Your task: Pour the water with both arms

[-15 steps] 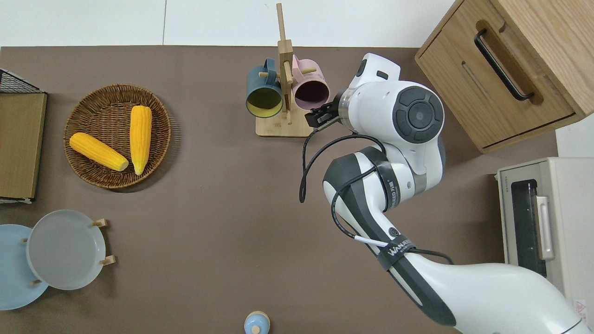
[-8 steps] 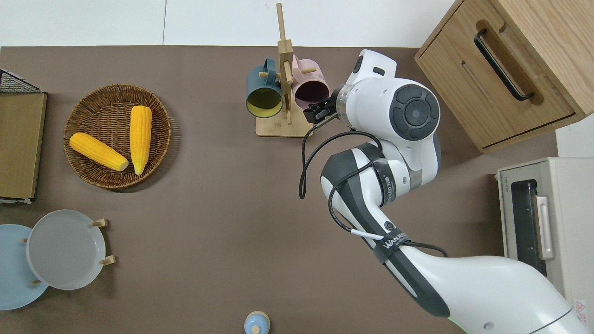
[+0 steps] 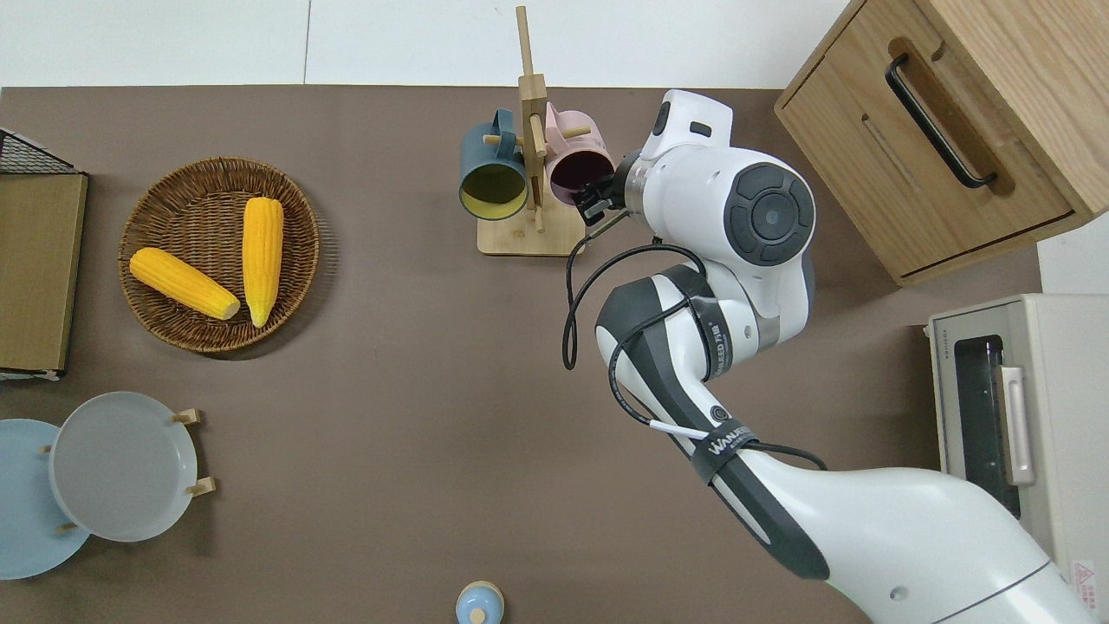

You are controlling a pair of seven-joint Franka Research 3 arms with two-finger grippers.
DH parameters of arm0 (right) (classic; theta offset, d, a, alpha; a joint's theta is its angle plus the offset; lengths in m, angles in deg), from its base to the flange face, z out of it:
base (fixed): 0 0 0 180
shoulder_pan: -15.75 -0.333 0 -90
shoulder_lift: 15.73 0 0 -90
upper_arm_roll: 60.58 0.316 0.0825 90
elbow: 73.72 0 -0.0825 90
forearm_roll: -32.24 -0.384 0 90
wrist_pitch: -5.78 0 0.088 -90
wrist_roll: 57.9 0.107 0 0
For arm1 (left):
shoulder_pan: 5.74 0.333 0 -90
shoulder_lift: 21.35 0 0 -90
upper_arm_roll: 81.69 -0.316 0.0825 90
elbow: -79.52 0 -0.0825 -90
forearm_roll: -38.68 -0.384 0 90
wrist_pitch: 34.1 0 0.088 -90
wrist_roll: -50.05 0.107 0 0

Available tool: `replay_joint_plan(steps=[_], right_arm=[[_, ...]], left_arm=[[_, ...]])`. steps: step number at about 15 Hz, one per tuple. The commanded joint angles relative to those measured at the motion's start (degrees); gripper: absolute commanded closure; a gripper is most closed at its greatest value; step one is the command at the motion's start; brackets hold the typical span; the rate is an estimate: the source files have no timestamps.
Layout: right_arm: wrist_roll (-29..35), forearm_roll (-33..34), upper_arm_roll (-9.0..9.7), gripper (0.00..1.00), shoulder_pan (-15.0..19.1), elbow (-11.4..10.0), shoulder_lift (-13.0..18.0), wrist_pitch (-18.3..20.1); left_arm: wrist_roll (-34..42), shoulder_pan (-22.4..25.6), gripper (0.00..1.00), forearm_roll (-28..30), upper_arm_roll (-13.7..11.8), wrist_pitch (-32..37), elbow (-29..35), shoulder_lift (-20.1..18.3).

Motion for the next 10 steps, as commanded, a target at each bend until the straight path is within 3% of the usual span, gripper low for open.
replay_joint_plan(steps=[1,5,8,10], right_arm=[[-1.0,1.3,0.26,1.0,0.4,1.0,-1.0,-2.0],[-1.0,1.3,0.26,1.0,0.6,1.0,-0.9,-2.1],[-0.1,0.3,0.26,1.0,0.8,1.1,-0.8,-1.7],[1.3,-1.1,0.26,1.0,1.9,2.1,-0.4,-1.1]], left_arm=[[1.4,0.5,0.01,3.3,1.2,-2.9,-1.1,1.3],[1.6,1.4,0.01,5.6,1.5,-3.2,-2.0,2.7],[2.1,4.5,0.03,6.0,5.0,-3.2,-2.8,3.2],[2.2,7.1,0.16,5.9,8.0,-3.3,-3.6,3.4]])
